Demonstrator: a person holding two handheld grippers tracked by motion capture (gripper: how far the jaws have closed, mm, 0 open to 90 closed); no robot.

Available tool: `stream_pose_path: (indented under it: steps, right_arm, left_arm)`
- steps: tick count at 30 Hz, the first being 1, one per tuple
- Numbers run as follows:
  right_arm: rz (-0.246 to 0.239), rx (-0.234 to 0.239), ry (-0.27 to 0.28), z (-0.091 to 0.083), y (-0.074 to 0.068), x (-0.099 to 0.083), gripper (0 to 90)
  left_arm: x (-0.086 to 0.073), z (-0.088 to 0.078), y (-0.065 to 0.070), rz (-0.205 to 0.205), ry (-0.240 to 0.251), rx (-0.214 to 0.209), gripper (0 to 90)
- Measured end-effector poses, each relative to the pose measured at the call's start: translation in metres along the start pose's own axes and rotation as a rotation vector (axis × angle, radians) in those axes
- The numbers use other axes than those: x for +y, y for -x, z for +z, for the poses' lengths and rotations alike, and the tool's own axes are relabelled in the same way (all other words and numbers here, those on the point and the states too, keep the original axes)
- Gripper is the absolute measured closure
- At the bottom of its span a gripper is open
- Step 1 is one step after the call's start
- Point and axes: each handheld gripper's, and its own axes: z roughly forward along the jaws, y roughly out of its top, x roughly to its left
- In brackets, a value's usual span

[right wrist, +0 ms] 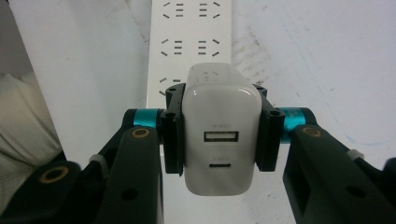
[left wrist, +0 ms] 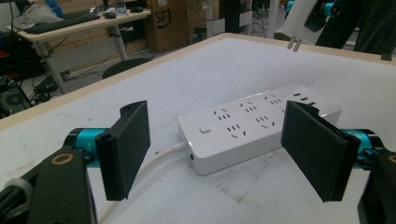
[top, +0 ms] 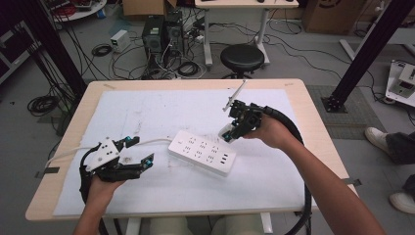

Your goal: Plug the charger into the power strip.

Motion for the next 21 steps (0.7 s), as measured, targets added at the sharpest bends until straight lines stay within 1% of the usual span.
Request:
stream_pose_path:
  steps: [2,3,7,14,21]
  right_arm:
    - [-0.002,0.001,-0.019,0.004,0.0,0.005,63.2]
    - [0.004,-0.001,-0.031,0.006,-0.001,0.007,63.2]
    - [-0.002,0.008,-0.055,0.015,-0.001,0.012,63.2]
    - [-0.014,0.013,-0.101,0.029,-0.001,0.017,63.2]
    - [-0.021,0.021,-0.135,0.042,-0.001,0.024,63.2]
  left_arm:
    - [0.0,-0.001,0.0,0.003,-0.003,-0.005,24.1]
    - [0.0,-0.001,0.0,0.006,-0.001,-0.006,24.1]
    - [0.0,0.0,0.001,0.008,-0.001,-0.008,24.1]
    - [-0.002,-0.001,0.001,0.002,0.003,-0.005,24.1]
    - [-0.005,-0.004,0.0,-0.005,0.007,0.002,24.1]
